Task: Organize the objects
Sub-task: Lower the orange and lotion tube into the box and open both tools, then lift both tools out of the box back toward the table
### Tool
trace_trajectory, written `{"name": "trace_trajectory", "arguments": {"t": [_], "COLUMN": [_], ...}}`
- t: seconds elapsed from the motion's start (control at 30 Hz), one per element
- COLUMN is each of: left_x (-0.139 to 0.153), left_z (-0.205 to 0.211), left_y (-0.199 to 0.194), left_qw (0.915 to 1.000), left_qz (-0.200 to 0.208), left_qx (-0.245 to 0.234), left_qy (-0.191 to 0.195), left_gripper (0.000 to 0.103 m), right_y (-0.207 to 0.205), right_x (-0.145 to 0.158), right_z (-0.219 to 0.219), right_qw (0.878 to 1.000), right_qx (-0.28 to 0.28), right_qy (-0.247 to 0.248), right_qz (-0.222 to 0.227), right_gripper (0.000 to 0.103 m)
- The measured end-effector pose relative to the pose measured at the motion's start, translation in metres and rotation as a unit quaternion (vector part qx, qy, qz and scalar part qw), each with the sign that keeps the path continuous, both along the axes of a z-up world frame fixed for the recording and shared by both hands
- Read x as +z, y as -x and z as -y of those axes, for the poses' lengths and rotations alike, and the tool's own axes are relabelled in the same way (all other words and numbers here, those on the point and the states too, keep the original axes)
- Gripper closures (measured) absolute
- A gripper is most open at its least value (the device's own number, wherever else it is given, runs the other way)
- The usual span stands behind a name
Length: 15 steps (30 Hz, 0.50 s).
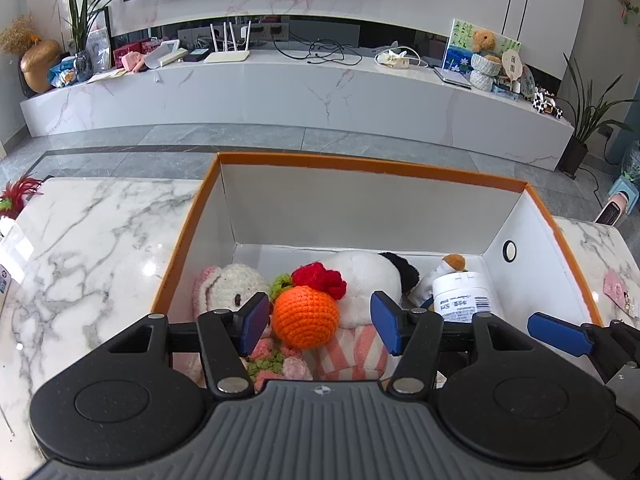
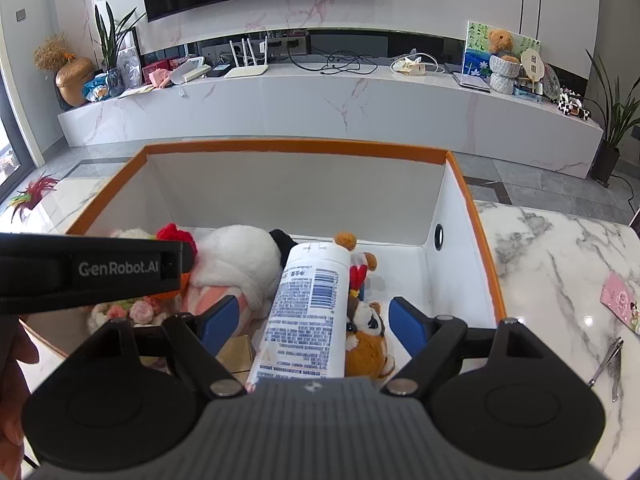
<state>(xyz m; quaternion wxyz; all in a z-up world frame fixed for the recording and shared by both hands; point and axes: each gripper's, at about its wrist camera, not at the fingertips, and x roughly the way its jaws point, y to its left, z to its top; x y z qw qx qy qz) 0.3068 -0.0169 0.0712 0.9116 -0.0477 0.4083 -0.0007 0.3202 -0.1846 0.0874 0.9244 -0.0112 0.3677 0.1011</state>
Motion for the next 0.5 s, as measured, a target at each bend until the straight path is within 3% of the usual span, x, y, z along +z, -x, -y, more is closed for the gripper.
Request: {"name": "trace_trajectory", "arguments": {"t": [0.5], "left_x": [0.021], "left_z": [0.003], "left_y": [0.023], "left_qw": [0.9997], "left_qz": [0.019], "left_qx": [-0.006], "left_qy": [-0.016], "left_gripper": [0.037], "right_y": [0.026], "right_x": [0.024], "right_z": [0.006], "right_qw": [1.000], "right_qx": [0.001], "right_qy": [-0.002], "right_qz": [0.017], "right_gripper": [0.019]}}
